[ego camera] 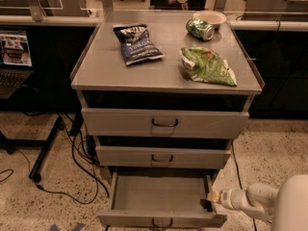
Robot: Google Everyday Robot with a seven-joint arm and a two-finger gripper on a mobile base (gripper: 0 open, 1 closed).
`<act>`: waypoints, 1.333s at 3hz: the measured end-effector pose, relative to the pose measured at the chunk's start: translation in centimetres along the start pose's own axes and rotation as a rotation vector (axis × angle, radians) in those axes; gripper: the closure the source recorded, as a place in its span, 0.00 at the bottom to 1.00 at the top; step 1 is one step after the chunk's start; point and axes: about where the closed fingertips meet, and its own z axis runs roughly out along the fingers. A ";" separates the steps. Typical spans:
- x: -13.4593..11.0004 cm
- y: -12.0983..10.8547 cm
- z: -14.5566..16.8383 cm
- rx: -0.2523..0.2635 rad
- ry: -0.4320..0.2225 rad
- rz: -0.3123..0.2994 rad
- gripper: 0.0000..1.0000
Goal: Open bottom drawer
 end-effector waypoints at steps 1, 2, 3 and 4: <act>0.0 0.0 0.0 0.000 0.000 0.000 0.59; 0.0 0.0 0.0 0.000 0.000 0.000 0.36; 0.0 0.0 0.0 0.000 0.000 0.000 0.12; 0.0 0.0 0.0 0.000 0.000 0.000 0.00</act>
Offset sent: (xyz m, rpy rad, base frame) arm 0.0000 0.0000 0.0000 0.0000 0.0000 0.0000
